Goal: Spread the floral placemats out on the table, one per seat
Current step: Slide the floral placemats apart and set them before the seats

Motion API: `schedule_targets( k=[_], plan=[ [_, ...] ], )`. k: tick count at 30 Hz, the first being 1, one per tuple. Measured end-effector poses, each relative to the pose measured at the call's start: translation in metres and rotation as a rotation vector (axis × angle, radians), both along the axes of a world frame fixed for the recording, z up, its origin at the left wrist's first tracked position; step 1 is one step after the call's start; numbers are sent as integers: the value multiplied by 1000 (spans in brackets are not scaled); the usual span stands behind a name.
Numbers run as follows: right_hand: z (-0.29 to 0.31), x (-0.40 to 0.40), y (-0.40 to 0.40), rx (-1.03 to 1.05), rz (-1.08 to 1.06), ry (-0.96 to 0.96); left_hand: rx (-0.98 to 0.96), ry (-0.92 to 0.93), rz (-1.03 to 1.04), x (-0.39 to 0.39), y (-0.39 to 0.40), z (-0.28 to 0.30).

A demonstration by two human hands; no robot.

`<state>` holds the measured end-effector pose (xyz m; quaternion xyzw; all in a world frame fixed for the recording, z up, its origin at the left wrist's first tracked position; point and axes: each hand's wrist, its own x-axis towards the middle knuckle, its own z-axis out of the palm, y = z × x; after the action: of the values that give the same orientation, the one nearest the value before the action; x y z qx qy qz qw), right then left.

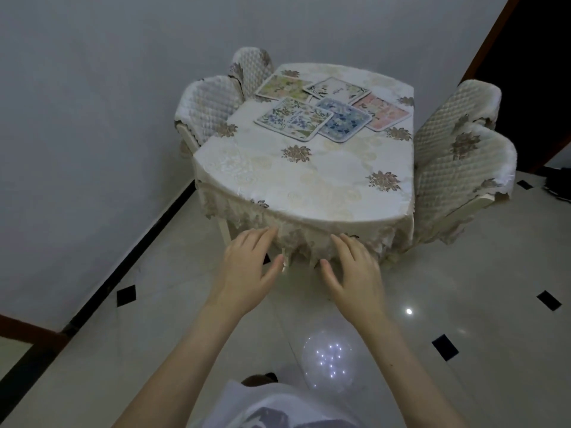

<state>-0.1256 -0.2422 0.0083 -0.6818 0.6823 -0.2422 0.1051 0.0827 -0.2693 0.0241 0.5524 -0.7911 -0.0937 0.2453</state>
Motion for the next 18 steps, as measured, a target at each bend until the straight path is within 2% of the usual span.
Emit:
schedule_targets(
  k=[9,18],
  plan=[
    [16,30,-98,3,-46,-17,-30,52,-48,30,-124,-1],
    [-5,23,-192,73,-32,-24,65,34,-26,21,-206,-25]
  ],
)
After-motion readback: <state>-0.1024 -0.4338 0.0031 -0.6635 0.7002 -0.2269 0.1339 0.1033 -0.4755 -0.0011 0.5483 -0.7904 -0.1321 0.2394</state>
